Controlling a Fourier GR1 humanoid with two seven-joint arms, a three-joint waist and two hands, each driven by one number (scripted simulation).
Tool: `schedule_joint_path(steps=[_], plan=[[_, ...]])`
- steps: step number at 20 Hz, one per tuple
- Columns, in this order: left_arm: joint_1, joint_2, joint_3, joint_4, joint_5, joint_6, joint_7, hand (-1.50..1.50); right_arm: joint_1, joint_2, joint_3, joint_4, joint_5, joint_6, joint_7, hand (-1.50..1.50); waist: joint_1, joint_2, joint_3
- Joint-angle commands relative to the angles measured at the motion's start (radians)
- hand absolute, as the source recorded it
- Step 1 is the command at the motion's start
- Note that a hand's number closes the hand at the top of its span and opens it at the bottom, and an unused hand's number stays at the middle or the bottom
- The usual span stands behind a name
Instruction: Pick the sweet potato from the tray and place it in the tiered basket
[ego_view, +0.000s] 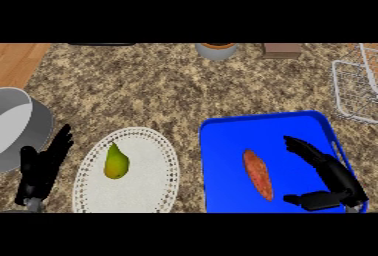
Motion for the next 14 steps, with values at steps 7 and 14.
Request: schedule_joint_path(steps=[7,14], plan=[[-0.025,0.037,0.049,0.008,0.025,-0.065,0.042,0.0,-0.245,-0.13,0.1,0.008,0.06,0.31,0.241,-1.5,-0.015,-0.002,0.0],[0.008,0.016,0.094,-0.039,0.003,-0.073,0.083,0.0,-0.311,-0.032,0.06,-0.052,0.038,0.365,0.497,-1.5,-0.022,-0.004,0.0]])
